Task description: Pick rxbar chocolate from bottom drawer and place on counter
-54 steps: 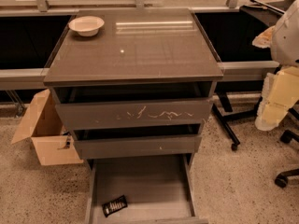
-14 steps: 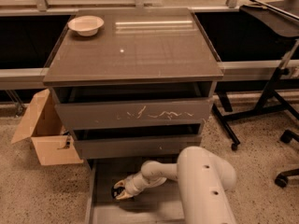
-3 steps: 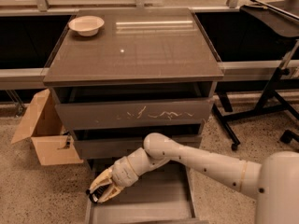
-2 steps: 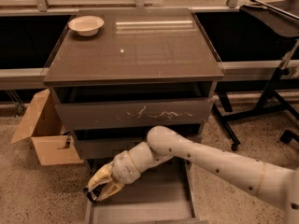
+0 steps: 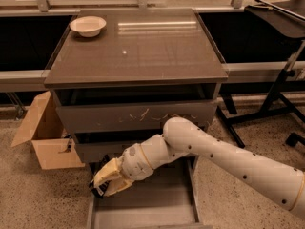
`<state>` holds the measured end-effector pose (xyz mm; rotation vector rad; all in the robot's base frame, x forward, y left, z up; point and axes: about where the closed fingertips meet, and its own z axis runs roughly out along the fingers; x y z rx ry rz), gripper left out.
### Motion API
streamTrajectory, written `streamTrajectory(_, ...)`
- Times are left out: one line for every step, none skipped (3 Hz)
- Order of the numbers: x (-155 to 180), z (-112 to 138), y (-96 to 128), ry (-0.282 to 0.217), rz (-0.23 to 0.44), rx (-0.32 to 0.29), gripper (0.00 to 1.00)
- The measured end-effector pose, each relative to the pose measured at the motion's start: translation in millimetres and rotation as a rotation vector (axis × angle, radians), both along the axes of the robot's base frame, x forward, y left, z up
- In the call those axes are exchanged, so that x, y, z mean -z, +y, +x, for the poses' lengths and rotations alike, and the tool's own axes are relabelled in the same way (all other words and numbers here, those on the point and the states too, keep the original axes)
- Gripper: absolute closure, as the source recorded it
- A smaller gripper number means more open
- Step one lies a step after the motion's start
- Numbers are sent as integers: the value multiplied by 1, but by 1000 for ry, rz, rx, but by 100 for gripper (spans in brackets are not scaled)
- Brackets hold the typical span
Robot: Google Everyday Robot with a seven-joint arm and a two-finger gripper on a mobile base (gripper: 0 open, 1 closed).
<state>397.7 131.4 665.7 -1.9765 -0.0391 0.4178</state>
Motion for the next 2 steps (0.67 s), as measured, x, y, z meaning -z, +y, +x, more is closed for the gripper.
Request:
streamTrajectory(0,0,0,0,0,0,100)
streamTrajectory(-39,-2,-4,-87,27,-8,100)
